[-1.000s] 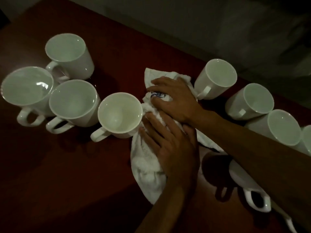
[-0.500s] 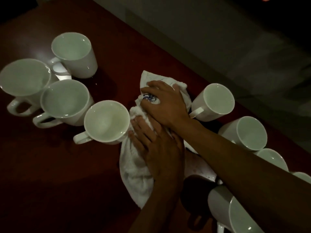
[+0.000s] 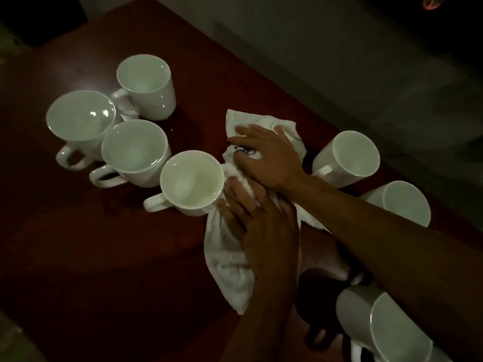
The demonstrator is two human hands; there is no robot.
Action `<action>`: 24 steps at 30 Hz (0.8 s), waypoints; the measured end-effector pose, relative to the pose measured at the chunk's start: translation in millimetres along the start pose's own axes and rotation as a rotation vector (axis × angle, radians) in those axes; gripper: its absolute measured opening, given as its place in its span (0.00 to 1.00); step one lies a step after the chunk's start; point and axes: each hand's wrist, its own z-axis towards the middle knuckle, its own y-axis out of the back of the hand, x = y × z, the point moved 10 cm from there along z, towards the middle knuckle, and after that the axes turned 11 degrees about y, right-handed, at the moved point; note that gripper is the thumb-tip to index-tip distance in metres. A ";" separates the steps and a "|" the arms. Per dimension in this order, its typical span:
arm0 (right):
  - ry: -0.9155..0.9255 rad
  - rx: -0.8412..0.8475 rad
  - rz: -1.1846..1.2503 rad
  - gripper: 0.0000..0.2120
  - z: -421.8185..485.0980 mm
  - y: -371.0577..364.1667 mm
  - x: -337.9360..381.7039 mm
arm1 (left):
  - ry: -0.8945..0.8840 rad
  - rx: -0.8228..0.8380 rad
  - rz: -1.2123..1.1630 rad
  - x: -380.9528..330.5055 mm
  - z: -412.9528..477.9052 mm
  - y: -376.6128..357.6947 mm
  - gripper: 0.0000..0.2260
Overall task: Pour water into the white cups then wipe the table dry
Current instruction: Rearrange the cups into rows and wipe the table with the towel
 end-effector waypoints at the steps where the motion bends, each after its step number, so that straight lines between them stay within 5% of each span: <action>1: -0.004 0.008 0.002 0.26 -2.1 -1.2 0.5 | -0.005 -0.001 0.008 1.5 -0.6 1.9 0.28; 16: -0.179 -0.105 0.029 0.25 -87.3 -17.1 33.6 | -0.260 0.159 0.107 61.1 -51.0 25.6 0.29; 24: -0.381 -0.234 -0.006 0.27 -159.9 -32.2 80.2 | -0.666 0.146 0.128 114.7 -68.0 50.9 0.31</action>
